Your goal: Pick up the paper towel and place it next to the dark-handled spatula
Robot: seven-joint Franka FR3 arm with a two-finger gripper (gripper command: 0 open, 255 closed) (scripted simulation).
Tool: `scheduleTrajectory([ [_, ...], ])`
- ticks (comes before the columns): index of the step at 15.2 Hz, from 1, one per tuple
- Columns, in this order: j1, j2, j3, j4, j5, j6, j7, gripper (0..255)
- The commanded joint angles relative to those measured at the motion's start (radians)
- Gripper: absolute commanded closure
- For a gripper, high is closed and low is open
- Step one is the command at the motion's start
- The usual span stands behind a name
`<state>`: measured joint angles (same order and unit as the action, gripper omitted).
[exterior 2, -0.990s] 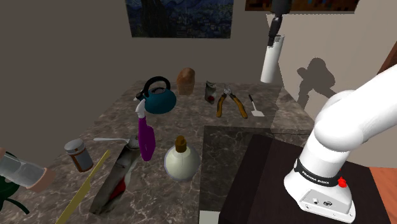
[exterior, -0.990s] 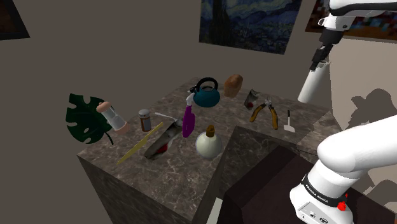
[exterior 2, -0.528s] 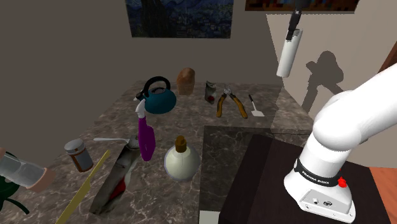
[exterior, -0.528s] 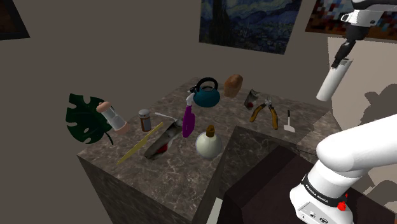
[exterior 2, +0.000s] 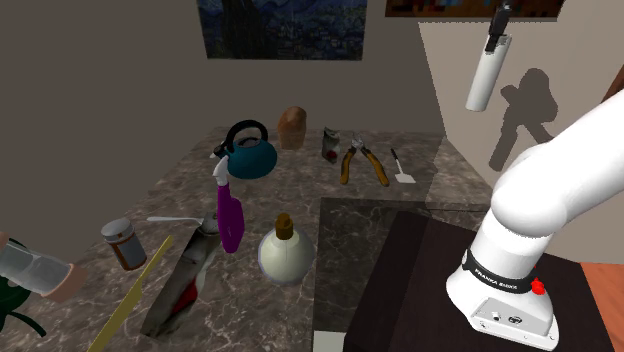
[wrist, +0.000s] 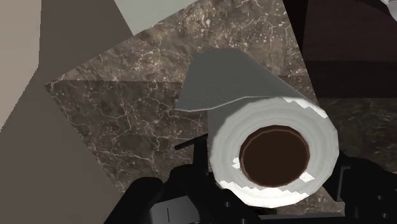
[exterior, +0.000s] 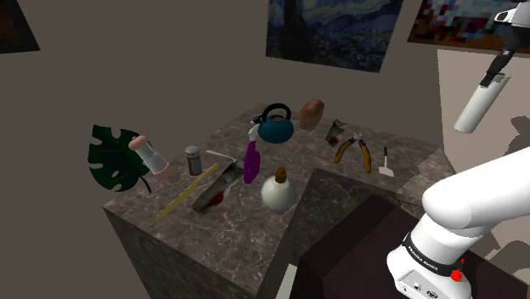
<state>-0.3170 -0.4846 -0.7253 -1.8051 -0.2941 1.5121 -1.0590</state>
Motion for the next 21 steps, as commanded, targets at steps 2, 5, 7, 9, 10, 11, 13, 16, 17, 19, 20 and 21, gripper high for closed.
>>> scheduleTrajectory([
  [2,0.015,0.060,-0.091,0.094,0.015,-0.021,-0.094,255],
  [5,0.041,0.137,-0.206,0.199,0.050,-0.043,-0.199,255],
  [7,0.039,0.132,-0.207,0.185,0.046,-0.031,-0.200,255],
  [9,0.032,0.116,-0.200,0.145,0.036,-0.005,-0.191,255],
  [10,0.028,0.109,-0.196,0.126,0.031,0.008,-0.187,255],
  [11,0.025,0.102,-0.193,0.108,0.026,0.021,-0.183,255],
  [13,0.018,0.089,-0.189,0.071,0.017,0.047,-0.176,255],
  [16,0.010,0.072,-0.185,0.019,0.006,0.085,-0.167,255],
  [17,0.007,0.067,-0.185,0.002,0.002,0.098,-0.165,255],
  [19,0.002,0.058,-0.185,-0.031,-0.005,0.123,-0.160,255],
  [20,0.000,0.054,-0.185,-0.047,-0.008,0.136,-0.158,255],
  [21,-0.003,0.050,-0.185,-0.063,-0.012,0.149,-0.156,255],
])
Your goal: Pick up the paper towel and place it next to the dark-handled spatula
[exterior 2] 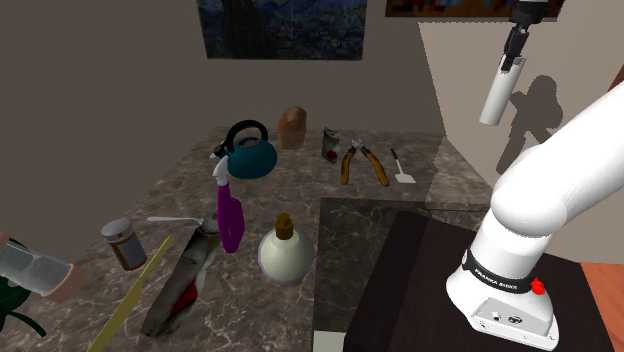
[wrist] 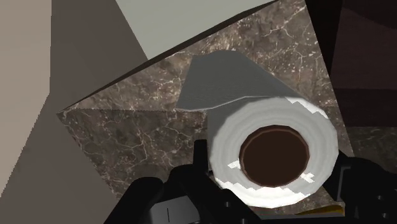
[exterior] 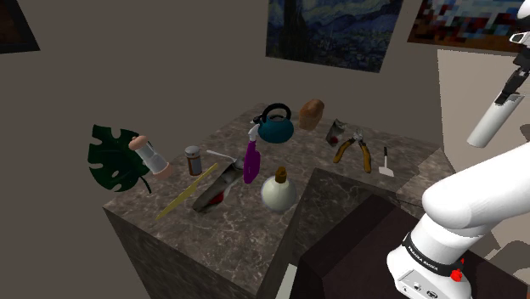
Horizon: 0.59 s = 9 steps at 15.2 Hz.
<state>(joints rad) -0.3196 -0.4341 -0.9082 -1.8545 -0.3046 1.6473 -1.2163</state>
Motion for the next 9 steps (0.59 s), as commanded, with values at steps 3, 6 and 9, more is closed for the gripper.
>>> scheduleTrajectory([
  [3,-0.006,-0.010,-0.006,-0.059,-0.010,0.052,0.007,255],
  [6,-0.011,-0.017,-0.012,-0.103,-0.018,0.090,0.011,255],
  [9,-0.015,-0.021,-0.019,-0.144,-0.026,0.129,0.015,255],
])
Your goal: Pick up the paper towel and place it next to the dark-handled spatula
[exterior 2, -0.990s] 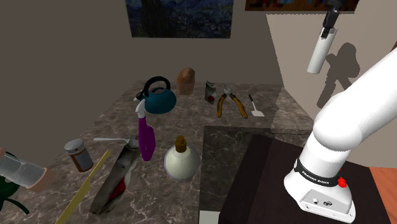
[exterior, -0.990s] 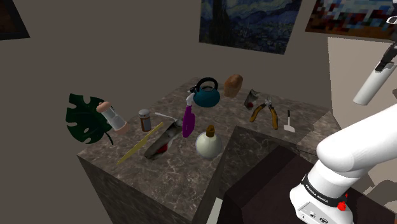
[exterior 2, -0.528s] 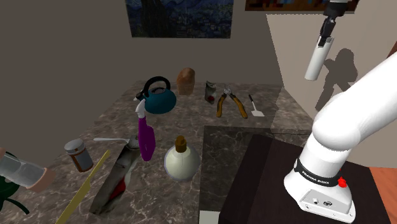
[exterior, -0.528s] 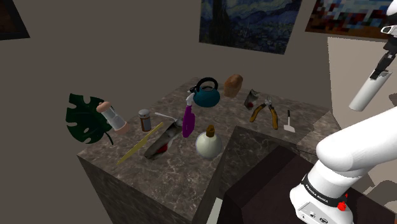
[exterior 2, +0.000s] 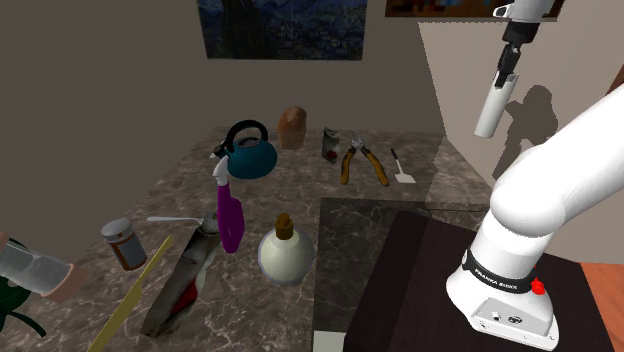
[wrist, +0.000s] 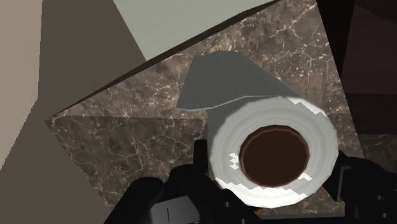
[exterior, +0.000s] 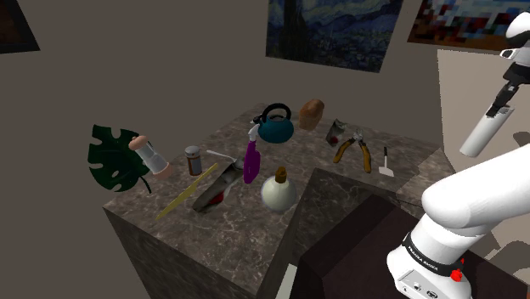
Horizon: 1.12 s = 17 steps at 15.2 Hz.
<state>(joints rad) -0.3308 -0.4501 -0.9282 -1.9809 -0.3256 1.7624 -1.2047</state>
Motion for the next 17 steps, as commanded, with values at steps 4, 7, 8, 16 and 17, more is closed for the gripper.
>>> scheduleTrajectory([
  [4,-0.007,-0.007,-0.013,-0.070,-0.013,0.066,0.006,255],
  [7,-0.008,-0.006,-0.025,-0.108,-0.019,0.105,0.008,255],
  [8,-0.008,-0.005,-0.029,-0.120,-0.020,0.118,0.008,255],
  [16,-0.002,0.013,-0.073,-0.209,-0.029,0.227,0.005,255],
  [17,0.000,0.017,-0.080,-0.219,-0.029,0.241,0.004,255],
])
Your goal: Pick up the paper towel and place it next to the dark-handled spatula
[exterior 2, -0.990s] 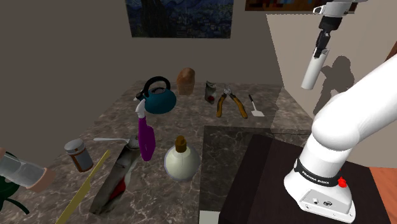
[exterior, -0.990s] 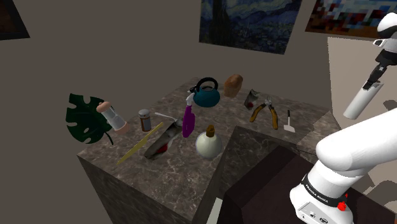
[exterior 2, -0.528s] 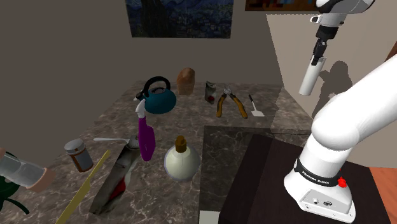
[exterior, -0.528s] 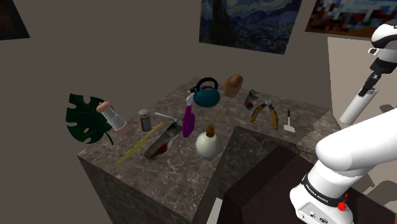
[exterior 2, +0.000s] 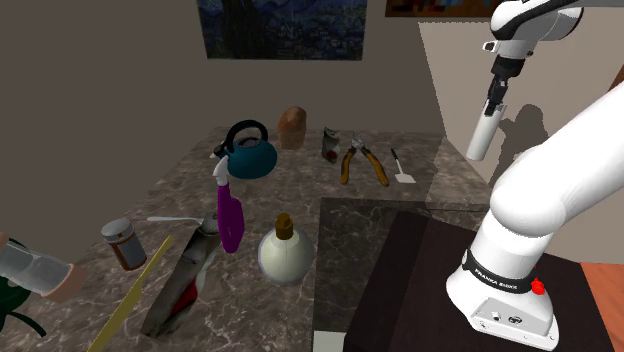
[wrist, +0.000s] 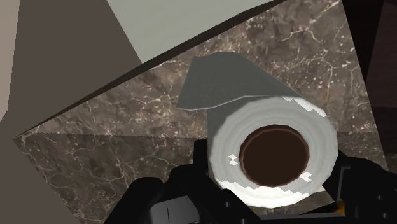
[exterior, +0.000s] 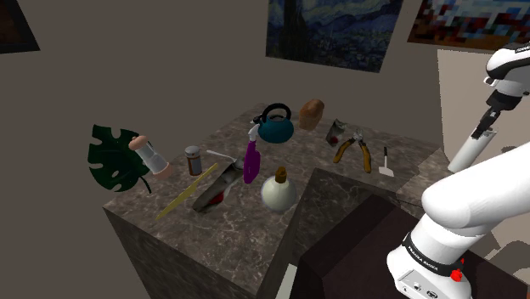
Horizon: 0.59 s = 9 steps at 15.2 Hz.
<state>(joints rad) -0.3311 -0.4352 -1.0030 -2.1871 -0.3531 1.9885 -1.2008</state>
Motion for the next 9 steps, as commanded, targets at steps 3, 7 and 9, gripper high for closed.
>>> scheduleTrajectory([
  [3,0.007,0.014,-0.026,-0.042,-0.002,0.057,-0.004,255],
  [7,0.019,0.036,-0.059,-0.079,0.002,0.115,-0.011,255],
  [9,0.028,0.049,-0.077,-0.096,0.005,0.145,-0.016,255],
])
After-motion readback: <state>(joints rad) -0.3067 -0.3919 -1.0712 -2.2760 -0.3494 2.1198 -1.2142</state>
